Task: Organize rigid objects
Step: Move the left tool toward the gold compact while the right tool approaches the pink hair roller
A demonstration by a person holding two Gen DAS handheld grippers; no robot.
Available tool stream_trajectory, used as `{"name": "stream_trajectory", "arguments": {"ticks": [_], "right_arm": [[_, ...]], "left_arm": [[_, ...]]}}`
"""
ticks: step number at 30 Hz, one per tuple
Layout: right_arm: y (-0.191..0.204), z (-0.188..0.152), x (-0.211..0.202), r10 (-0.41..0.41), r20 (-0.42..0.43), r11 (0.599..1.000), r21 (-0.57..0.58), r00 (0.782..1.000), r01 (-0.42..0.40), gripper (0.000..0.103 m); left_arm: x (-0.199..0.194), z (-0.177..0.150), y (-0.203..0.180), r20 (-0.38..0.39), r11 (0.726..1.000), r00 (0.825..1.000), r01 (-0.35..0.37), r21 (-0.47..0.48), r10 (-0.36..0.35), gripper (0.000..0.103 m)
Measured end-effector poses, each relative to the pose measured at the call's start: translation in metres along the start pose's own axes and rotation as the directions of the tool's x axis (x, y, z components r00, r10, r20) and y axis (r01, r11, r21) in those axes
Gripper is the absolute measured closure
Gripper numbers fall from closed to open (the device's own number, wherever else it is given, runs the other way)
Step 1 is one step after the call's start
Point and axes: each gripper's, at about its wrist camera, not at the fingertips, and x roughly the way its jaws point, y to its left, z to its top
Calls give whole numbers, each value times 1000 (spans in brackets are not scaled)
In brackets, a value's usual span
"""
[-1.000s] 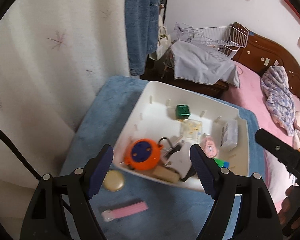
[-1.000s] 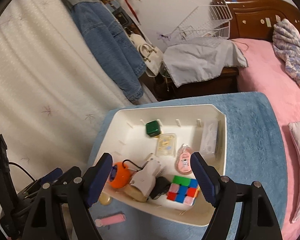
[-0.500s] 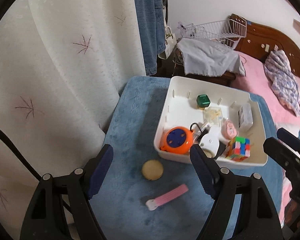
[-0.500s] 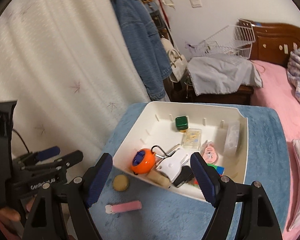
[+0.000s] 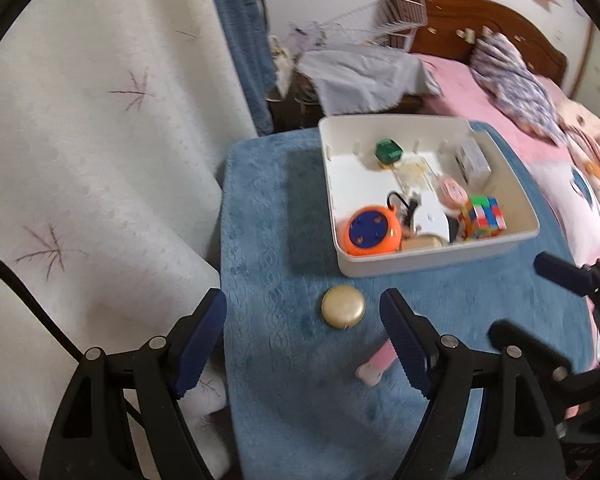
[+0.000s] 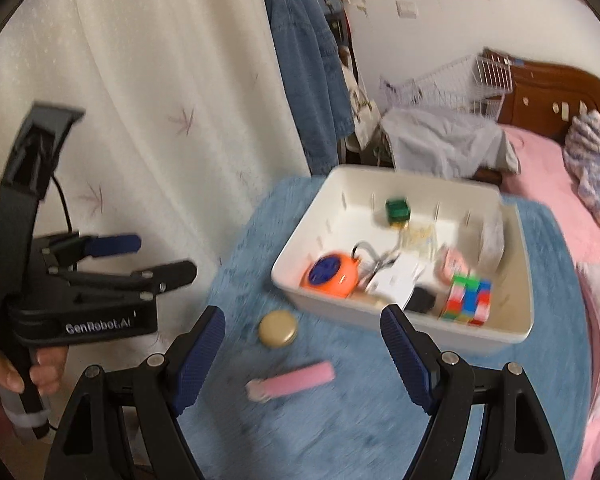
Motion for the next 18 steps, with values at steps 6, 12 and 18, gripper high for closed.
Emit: {"name": "stream_trajectory", "arguments": {"ticks": [6, 12, 18], "right_arm": [[31, -23, 19, -19, -102, 994, 105, 995, 30, 22], [46, -35, 41, -22, -204, 977, 204, 979, 64, 22], [42, -47, 69, -11, -306, 935, 334, 952, 119, 22]], "left_arm": [[8, -8, 15, -34, 994, 998, 63, 93, -60, 21], [27, -13, 26, -85, 979, 988, 139, 152, -127, 21], [61, -14, 23, -164, 958, 972, 199, 207, -166, 21]]}}
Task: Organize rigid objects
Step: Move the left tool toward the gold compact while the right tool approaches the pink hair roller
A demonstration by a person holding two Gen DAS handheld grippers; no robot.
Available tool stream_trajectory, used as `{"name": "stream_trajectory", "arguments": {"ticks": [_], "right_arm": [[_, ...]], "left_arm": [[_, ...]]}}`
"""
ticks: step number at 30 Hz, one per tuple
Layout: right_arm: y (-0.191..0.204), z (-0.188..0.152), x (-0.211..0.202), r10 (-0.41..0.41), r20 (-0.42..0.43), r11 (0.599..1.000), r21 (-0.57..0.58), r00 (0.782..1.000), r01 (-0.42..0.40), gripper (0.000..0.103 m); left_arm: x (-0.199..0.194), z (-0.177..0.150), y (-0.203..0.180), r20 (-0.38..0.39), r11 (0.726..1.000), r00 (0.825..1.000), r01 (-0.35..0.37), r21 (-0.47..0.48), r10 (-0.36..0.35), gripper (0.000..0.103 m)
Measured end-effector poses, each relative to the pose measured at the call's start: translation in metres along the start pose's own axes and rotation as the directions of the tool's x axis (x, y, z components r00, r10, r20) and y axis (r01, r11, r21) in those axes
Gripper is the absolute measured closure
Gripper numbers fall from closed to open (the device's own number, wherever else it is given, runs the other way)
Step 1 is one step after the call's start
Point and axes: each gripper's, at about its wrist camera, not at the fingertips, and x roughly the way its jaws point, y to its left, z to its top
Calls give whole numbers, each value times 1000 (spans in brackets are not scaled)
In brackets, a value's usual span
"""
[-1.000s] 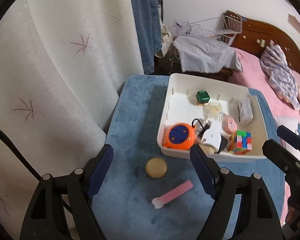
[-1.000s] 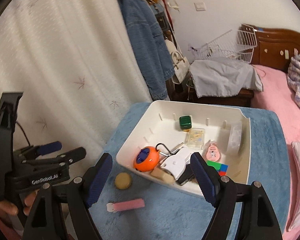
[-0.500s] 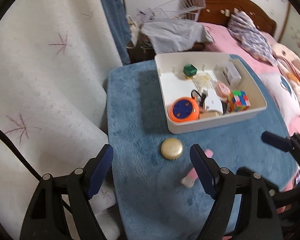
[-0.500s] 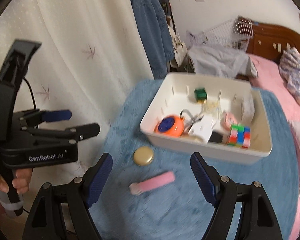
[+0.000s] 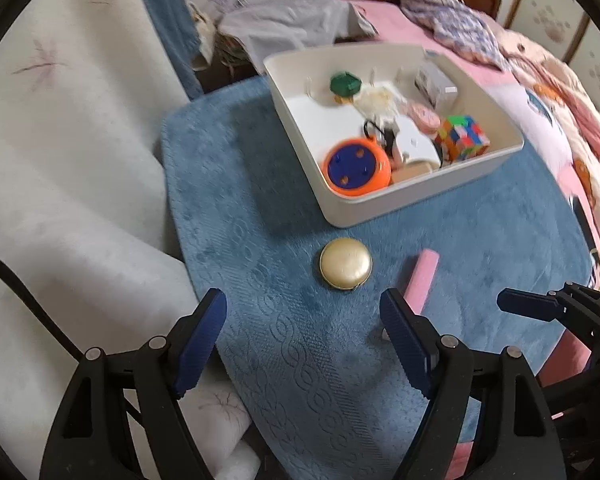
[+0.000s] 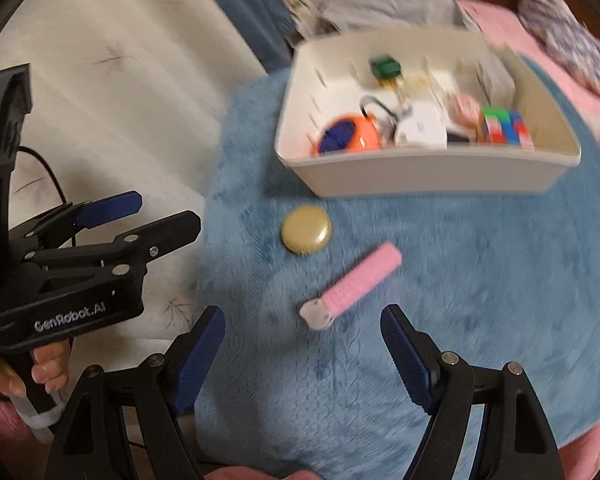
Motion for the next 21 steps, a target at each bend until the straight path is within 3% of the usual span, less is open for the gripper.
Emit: {"name": "stream_trajectory", "arguments": {"ticks": [6, 13, 21], "right_arm": [[-13, 3, 35, -3, -81, 990, 143, 997, 14, 22], [-28, 12, 72, -22, -134, 976, 213, 991, 50, 22], [-36, 13, 105, -63, -198, 970, 219, 978, 107, 33]], "left_arm": [[46, 9, 0, -112, 998, 992, 54, 15, -52, 21], [89, 10, -5, -205, 997, 975, 81, -14, -82, 21], [116, 2, -13, -259, 996, 962, 91, -7, -89, 21]]}}
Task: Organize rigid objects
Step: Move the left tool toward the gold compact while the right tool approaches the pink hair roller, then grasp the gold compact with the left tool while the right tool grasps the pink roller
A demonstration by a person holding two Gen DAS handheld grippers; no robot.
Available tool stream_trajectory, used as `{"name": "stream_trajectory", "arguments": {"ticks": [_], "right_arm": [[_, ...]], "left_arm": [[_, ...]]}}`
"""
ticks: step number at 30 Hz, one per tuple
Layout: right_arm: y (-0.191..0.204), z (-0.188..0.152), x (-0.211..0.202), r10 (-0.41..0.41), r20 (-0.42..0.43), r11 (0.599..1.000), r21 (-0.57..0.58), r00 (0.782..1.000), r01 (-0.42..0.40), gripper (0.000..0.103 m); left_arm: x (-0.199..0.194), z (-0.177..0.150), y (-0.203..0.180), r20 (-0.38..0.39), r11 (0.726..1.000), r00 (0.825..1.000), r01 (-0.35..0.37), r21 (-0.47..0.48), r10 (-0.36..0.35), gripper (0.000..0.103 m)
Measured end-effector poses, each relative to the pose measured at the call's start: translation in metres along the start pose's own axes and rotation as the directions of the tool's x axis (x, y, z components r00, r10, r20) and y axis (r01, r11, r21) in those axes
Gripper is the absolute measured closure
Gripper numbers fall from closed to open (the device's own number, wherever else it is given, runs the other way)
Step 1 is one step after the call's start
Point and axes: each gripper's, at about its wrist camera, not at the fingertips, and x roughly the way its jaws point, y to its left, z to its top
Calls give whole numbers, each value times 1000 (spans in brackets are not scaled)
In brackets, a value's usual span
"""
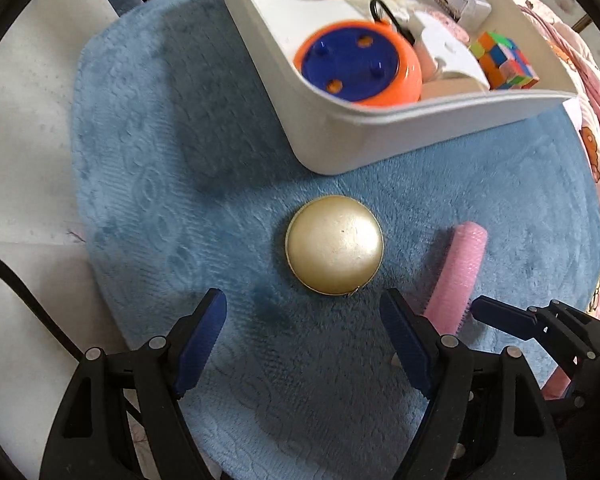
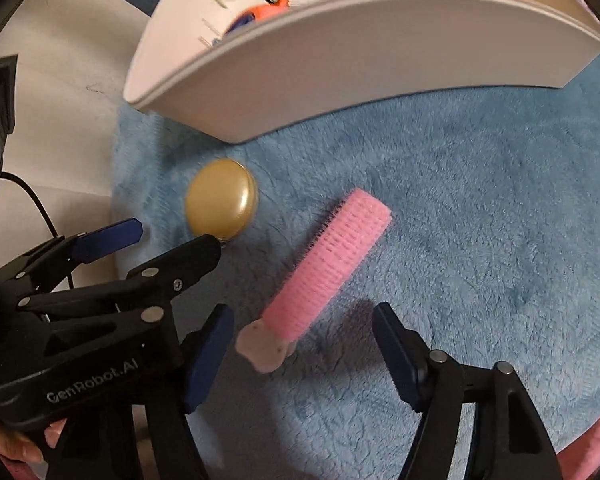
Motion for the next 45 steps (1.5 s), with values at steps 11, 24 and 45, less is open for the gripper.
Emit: {"name": "stream_trajectory", "arguments": {"ticks": [11, 24, 45], "right_arm": [[7, 5, 11, -35, 14, 999, -29, 999, 36, 43], [1, 1, 7, -9, 26, 998, -65, 1000, 10, 67], [-78, -20, -21, 20, -207, 991, 135, 978, 9, 79]], "left_arm": [[18, -6, -4, -28, 999, 999, 30, -25, -31, 21], [31, 1, -23, -32, 999, 999, -39, -38, 38, 20], [28, 27, -30, -11, 996, 998, -67, -56, 66, 51]]}}
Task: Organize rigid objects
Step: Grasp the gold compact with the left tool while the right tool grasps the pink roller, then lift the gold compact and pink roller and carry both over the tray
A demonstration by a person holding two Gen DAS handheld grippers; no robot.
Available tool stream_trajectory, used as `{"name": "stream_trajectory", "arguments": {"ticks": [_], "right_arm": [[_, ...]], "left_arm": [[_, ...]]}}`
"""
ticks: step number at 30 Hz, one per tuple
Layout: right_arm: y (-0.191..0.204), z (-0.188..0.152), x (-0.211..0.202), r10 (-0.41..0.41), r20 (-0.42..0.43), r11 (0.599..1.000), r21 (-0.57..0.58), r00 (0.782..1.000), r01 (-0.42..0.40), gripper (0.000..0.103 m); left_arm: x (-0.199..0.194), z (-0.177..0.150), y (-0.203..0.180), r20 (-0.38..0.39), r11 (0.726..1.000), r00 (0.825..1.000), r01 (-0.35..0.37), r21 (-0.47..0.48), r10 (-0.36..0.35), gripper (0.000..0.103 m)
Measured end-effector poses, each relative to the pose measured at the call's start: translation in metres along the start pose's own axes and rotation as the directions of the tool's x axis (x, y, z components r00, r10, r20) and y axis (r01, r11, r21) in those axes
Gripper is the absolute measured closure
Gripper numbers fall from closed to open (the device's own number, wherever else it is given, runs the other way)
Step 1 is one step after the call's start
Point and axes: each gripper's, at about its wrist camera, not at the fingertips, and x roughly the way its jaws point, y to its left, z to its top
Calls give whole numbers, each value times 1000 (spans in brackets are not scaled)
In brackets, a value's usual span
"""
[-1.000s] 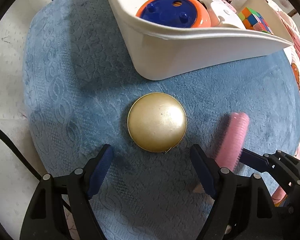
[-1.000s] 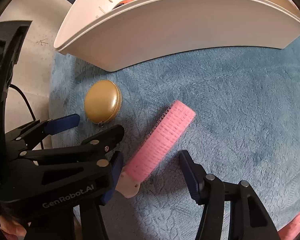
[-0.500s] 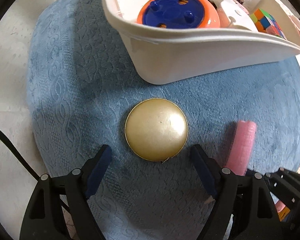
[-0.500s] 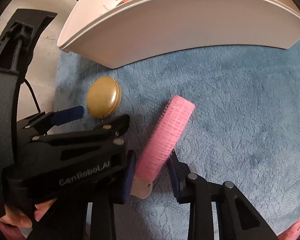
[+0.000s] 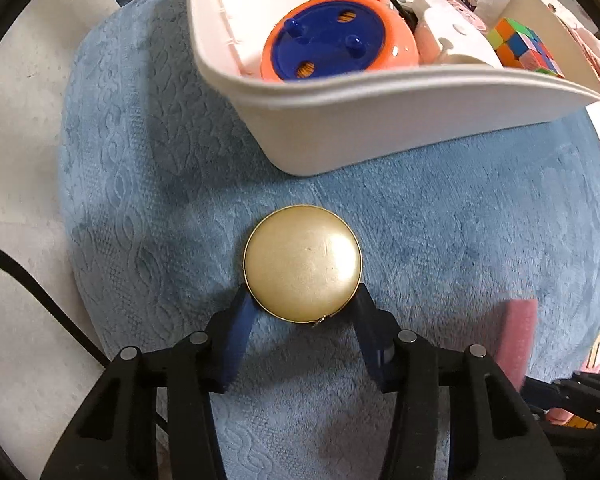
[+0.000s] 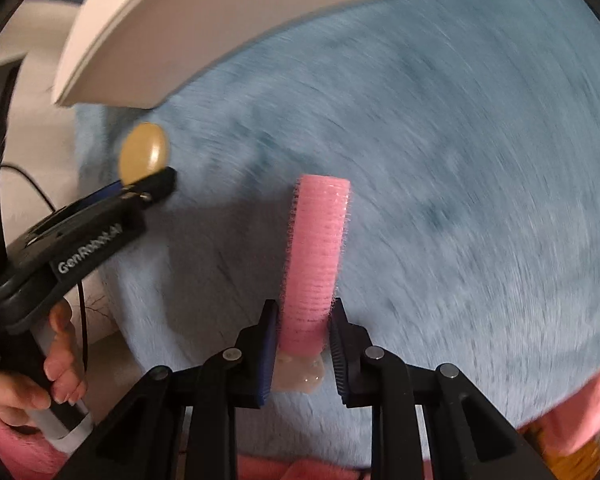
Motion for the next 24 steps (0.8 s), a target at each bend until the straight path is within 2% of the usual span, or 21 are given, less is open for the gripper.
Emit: {"name": "stream_trajectory", "arguments": {"ticks": [5, 6, 11, 13, 15, 19, 20, 21, 24], "right_arm": [[-30, -16, -8, 14, -71, 990, 140, 997, -3, 79], [-39, -28, -7, 27, -79, 986, 165, 996, -13, 79], [-62, -52, -9, 122, -98, 956, 279, 988, -90, 79], [-74, -62, -10, 181, -104, 935, 328, 978, -138, 79], [-89, -73, -10, 227, -110, 919, 353, 968, -175, 79], [-98, -71, -25, 269, -119, 913, 346, 956, -214, 79], [-96, -71, -40, 278, -116, 914, 338, 954, -225, 79], [-88, -61, -46, 285, -110, 915, 328, 952, -236, 79], [-92, -50, -72, 298, -75, 922, 281, 952, -267, 79]], "left_arm": [[-2, -28, -3, -20, 1000, 1000, 7, 11, -6, 52], [-2, -34, -4, -23, 1000, 1000, 4, 16, -4, 52], [-5, -74, -16, -35, 998, 999, -14, 64, 16, 52], [-6, -88, -19, -49, 997, 999, -14, 73, 18, 52], [-8, -102, -22, -69, 997, 997, -12, 70, 17, 52], [-22, -128, -28, -76, 999, 997, -11, 31, 13, 53], [-28, -131, -31, -69, 1000, 997, -13, 23, 14, 79], [-33, -133, -32, -70, 1000, 998, 0, 8, 0, 91], [-52, -142, -36, -57, 998, 998, 16, -54, -19, 90]]}}
